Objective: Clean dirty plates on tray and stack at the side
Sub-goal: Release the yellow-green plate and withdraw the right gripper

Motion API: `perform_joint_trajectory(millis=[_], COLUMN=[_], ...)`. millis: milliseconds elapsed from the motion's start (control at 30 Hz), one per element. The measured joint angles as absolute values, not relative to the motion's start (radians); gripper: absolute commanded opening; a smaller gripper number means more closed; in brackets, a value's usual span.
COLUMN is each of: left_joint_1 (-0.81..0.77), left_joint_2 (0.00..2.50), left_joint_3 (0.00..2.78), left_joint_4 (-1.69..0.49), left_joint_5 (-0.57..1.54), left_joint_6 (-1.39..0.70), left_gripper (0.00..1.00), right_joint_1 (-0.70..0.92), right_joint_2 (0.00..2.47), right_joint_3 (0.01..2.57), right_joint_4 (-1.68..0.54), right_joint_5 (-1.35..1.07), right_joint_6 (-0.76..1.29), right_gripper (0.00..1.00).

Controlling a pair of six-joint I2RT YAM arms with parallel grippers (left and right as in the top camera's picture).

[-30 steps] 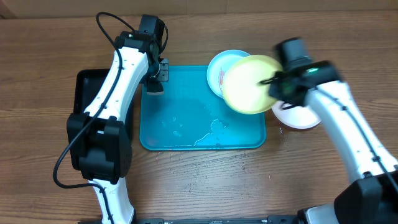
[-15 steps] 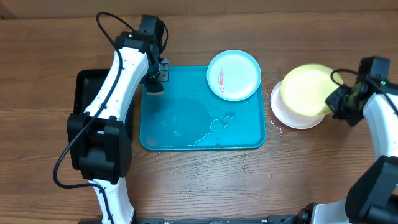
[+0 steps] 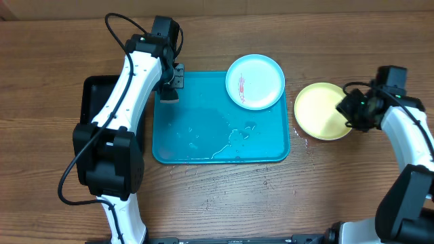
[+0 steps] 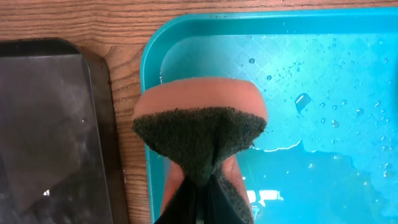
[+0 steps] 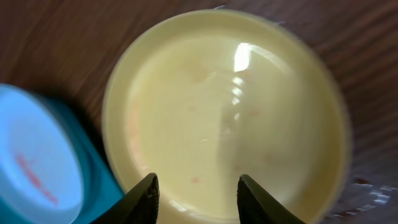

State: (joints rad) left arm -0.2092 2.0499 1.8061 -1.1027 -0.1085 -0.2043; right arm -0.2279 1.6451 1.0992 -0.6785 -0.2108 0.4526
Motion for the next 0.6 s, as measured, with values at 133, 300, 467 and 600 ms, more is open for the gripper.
perform_joint_trajectory(millis=[133,300,467,600], left_joint_1=[-0.209,-0.209,-0.209,-0.209], left_joint_2=[2.050,2.050,2.050,2.050], left_joint_3=[1.806,1.806,1.806,1.806], left_joint_4=[-1.103,-1.102,-1.103,-1.103], left_joint_5=[-0.109,-0.109,-0.109,-0.109], left_joint_6=[-0.204,-0.208,-0.208,-0.208], left_gripper=[0.04,0.04,0.04,0.04], right_joint_1=[-0.095,0.110,0.209,0.228], right_joint_2=[1.645,1.676,1.801,1.876], right_joint_3=[1.099,1.099,1.099,1.099], right_joint_4=[-0.602,-0.516,-0.453,-0.410], right_joint_5=[-0.245,-0.177,-0.119,-0.097], right_joint_6=[0.482,0.632,0.751,0.785], right_gripper=[0.43,0.44,0.40,0.33])
